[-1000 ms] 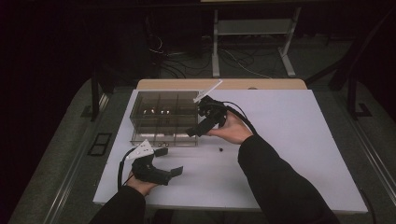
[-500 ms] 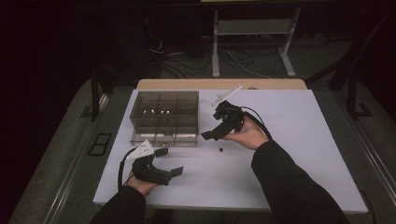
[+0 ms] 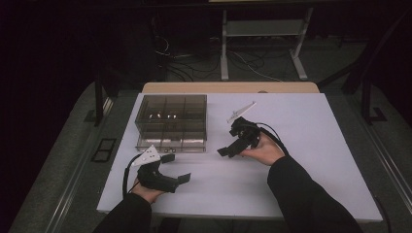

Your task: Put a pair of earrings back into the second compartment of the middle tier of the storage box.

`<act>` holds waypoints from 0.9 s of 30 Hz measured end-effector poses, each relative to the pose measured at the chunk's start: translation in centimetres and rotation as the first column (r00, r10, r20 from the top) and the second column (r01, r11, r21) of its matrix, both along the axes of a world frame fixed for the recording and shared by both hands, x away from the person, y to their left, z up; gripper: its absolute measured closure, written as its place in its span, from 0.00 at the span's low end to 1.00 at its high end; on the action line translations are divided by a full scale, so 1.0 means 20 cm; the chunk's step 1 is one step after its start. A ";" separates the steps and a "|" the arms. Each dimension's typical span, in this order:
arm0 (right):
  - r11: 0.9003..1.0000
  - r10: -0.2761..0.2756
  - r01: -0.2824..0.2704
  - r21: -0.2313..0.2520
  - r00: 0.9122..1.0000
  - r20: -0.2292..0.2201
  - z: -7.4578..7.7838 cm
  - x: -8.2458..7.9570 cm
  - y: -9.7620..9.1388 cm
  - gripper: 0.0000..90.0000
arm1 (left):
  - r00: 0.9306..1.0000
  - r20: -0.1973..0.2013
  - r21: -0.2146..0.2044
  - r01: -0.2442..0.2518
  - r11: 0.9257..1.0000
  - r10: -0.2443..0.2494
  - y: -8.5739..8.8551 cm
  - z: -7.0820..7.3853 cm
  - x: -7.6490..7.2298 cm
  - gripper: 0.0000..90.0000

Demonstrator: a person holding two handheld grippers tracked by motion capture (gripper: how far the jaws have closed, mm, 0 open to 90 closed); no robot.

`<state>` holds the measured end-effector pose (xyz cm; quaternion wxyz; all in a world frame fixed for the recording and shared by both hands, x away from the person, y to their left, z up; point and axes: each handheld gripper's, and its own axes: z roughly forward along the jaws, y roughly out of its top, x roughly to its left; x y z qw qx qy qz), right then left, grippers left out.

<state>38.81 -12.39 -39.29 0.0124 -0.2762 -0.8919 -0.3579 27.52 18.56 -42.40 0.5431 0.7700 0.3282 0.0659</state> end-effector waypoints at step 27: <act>0.998 -0.034 0.035 -0.051 0.999 0.004 -0.21 -0.04 -0.03 0.43 | 1.000 -0.002 -0.001 0.001 1.000 -0.001 0.00 0.00 0.00 0.00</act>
